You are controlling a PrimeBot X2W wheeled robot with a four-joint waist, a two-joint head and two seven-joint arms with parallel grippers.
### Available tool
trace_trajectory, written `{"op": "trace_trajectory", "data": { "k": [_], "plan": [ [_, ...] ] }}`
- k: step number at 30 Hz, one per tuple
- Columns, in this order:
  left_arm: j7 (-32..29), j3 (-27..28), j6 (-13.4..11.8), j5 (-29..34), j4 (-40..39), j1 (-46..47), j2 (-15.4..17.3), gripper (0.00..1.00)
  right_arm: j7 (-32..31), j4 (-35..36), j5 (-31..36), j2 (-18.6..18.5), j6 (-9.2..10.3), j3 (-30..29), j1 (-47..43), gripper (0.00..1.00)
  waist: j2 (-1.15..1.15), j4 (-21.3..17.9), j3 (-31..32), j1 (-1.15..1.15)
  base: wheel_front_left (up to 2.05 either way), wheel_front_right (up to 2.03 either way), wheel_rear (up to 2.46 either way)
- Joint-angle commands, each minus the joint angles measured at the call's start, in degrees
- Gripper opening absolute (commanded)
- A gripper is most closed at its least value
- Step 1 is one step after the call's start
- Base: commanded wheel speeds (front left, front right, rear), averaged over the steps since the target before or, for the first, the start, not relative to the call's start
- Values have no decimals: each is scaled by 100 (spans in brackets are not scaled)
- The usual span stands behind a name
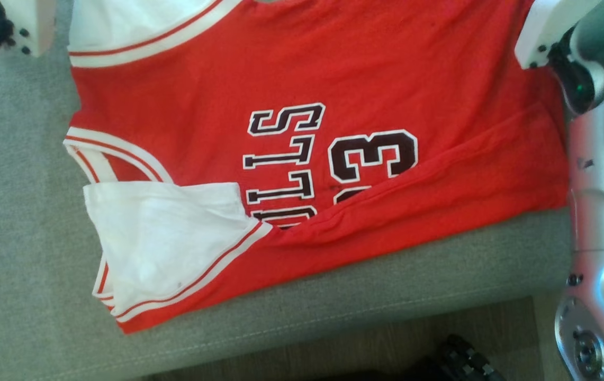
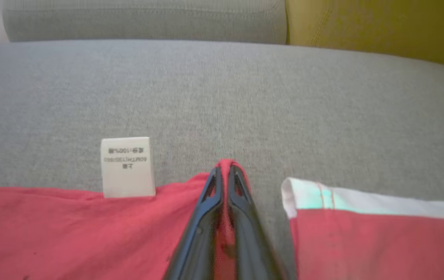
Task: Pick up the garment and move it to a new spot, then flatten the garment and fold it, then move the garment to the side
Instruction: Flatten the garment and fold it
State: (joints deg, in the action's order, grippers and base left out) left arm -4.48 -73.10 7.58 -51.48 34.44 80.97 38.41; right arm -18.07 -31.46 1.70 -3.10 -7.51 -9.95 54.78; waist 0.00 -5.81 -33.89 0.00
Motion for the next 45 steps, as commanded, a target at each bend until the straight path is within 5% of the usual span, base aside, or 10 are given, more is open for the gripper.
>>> {"op": "trace_trajectory", "data": {
  "k": [1, 12, 19, 24, 37, 45],
  "plan": [
    [149, 244, -9, 66, 11, 459, 195, 0, 176, 228, -55, 23, 2, 29, 246, 0, 0, 26, -3, 0, 0, 0, 0],
    [1572, 443, -287, 556, 516, 820, 47, 0, 1069, -215, -409, 23, 2, -226, 686, 0, 0, 192, 66, 0, 0, 0, 0],
    [1829, 470, -317, 585, 316, 559, 47, 0, 1156, -196, -495, 23, 2, -277, 464, 0, 0, 353, 211, 0, 0, 0, 0],
    [1919, 638, -532, 436, -425, -22, 230, 0, 1095, 170, -565, 23, 2, -351, 32, 0, 0, 560, 361, 0, 0, 0, 0],
    [1946, 1422, -1645, 317, -3278, -2170, 1273, 0, 346, 2072, -671, -196, 2, -783, -1597, 0, 0, 1025, 687, 0, 0, 0, 0],
    [1947, 1557, -2091, 231, -4258, -3308, 1504, 0, -167, 2924, -699, -200, 2, -1210, -2550, 0, 0, 1169, 750, 0, 0, 0, 0]
  ]
}}
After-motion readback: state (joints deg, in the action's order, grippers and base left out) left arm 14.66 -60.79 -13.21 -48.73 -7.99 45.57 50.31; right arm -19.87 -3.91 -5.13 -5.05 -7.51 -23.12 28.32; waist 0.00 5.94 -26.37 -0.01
